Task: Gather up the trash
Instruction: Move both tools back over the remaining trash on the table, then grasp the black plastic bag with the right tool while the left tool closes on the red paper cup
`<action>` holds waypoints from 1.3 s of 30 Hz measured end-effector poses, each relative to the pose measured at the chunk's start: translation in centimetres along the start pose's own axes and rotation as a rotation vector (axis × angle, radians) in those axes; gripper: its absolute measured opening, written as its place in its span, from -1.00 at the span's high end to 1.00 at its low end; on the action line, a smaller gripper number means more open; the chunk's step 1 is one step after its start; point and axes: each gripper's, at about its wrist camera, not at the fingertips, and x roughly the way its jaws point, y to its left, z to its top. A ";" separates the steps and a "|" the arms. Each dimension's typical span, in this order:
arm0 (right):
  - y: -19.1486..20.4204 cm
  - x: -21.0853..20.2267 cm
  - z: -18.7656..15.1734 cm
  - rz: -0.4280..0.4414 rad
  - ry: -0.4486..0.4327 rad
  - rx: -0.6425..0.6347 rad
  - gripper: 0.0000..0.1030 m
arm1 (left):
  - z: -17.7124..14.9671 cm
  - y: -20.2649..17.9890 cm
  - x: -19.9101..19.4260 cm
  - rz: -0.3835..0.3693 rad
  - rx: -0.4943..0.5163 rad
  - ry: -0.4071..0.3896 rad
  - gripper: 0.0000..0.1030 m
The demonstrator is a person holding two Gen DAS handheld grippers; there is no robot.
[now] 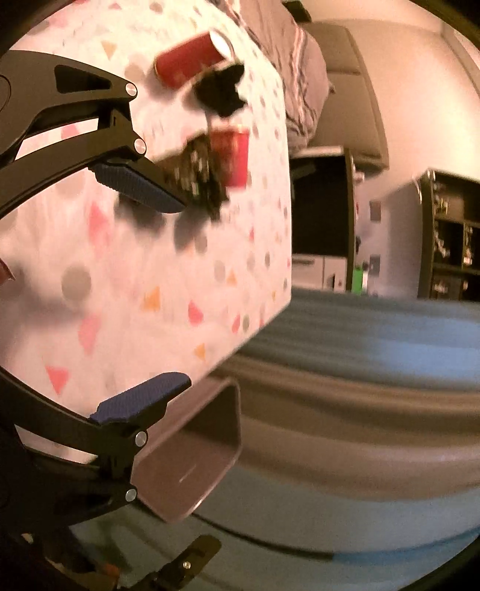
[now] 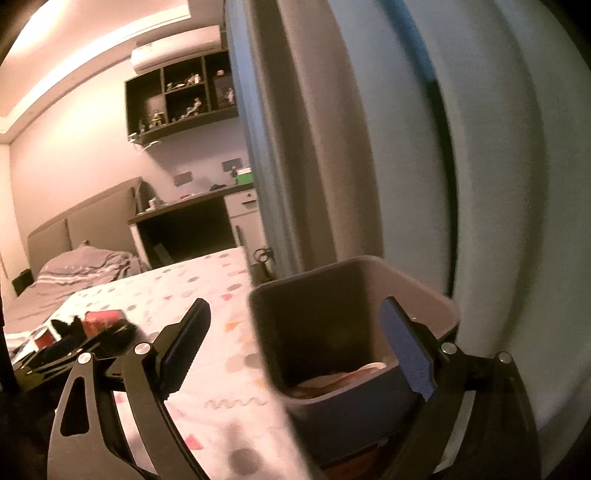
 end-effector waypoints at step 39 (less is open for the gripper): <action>24.6 12.7 -7.1 0.277 0.355 -0.261 -0.47 | -0.9 22.6 -4.9 0.311 -0.218 -0.049 -0.72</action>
